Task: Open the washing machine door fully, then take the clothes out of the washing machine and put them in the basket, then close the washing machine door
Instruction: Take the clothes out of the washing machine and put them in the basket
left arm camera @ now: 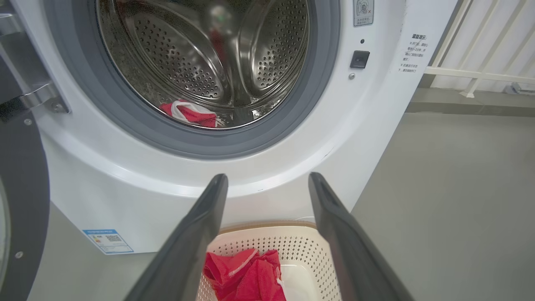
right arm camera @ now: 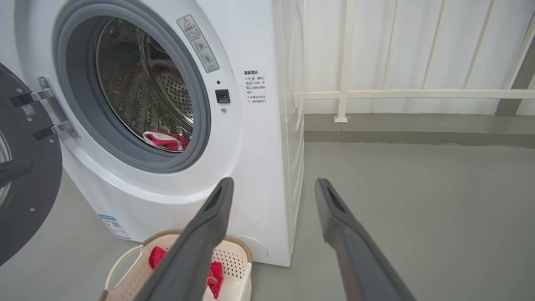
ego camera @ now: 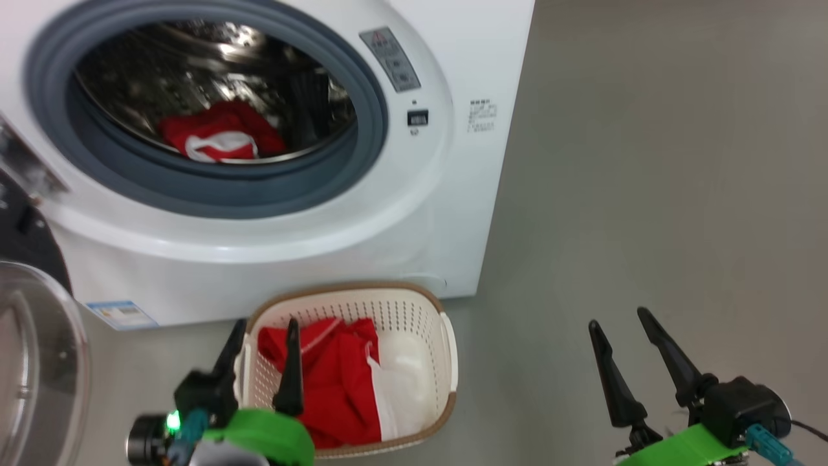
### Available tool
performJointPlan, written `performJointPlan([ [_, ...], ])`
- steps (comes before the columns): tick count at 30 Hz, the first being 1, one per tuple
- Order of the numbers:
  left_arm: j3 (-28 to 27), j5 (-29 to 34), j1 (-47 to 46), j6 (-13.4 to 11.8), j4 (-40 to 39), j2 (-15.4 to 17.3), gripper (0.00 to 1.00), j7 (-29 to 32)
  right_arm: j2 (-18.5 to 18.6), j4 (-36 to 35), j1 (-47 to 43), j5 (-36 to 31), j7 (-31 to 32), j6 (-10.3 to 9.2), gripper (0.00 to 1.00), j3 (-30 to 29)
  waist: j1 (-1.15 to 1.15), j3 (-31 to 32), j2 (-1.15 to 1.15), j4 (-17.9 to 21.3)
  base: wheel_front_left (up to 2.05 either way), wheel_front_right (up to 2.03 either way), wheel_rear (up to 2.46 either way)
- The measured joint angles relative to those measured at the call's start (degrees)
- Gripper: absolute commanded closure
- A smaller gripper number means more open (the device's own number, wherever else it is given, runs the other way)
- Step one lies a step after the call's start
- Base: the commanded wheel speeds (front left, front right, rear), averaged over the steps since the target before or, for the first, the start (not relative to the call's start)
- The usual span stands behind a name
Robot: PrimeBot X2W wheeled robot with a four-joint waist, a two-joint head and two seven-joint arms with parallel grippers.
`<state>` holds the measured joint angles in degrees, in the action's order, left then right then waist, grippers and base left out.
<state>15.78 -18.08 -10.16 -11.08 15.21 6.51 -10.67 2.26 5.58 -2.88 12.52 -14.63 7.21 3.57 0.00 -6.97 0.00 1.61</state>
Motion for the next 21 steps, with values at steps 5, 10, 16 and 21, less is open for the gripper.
performJointPlan([
  [5,0.9,-0.03,-9.01,1.45,8.42,-0.05,0.0,0.87,0.02,-1.48,2.5,0.0,0.0,0.0,0.0,0.6,0.0,-4.37,0.0,0.88,0.0,0.0,0.0],
  [10,1.33,0.51,-18.64,3.14,16.11,-0.08,0.0,1.62,0.05,-2.82,5.65,0.01,0.0,0.0,0.0,0.9,0.0,-9.19,0.0,1.94,0.0,0.0,0.0],
  [16,1.57,0.96,-28.4,4.83,24.41,0.67,0.0,3.14,0.15,-3.49,8.85,1.49,0.0,0.0,0.0,1.14,0.0,-14.83,0.0,3.46,0.0,0.0,0.0],
  [21,1.45,2.26,-35.02,5.09,28.71,3.38,0.0,3.27,0.18,-3.47,10.99,3.42,-0.01,0.0,0.0,1.51,0.0,-18.68,0.0,5.27,0.0,0.0,0.0],
])
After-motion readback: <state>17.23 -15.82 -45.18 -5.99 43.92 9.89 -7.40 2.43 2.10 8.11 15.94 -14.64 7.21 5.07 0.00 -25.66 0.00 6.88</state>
